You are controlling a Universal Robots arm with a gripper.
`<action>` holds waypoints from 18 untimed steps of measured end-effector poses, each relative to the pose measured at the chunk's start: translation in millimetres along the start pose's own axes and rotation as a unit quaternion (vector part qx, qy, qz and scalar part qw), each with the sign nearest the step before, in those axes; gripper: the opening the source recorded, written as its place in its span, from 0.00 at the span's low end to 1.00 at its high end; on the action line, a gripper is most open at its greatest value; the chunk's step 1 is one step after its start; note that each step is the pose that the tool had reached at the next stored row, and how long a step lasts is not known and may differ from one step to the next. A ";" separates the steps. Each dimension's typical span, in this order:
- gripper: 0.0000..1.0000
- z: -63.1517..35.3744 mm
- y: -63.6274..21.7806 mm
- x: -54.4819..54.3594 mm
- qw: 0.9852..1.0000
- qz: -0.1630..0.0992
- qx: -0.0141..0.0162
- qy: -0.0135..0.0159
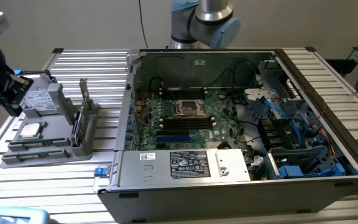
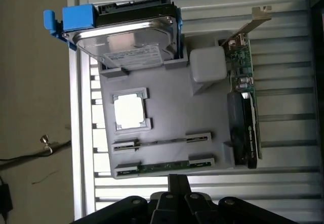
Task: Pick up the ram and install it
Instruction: 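Reach for the ram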
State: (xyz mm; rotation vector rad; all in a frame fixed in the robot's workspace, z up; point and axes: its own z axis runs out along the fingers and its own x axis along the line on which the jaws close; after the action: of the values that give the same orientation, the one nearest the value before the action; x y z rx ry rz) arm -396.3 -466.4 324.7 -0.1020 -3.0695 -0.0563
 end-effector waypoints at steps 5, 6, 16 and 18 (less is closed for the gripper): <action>0.11 9.5 -0.8 5.9 1.000 -0.019 0.000 0.000; 0.11 11.5 -0.8 6.9 1.000 -0.024 -0.001 -0.001; 0.11 23.9 2.2 15.1 0.999 -0.040 -0.007 -0.014; 0.11 24.0 2.2 15.4 0.999 -0.040 -0.007 -0.014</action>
State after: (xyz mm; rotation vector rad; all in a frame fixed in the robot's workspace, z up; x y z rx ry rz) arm -413.1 -462.3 302.0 0.0207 -3.0996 -0.0806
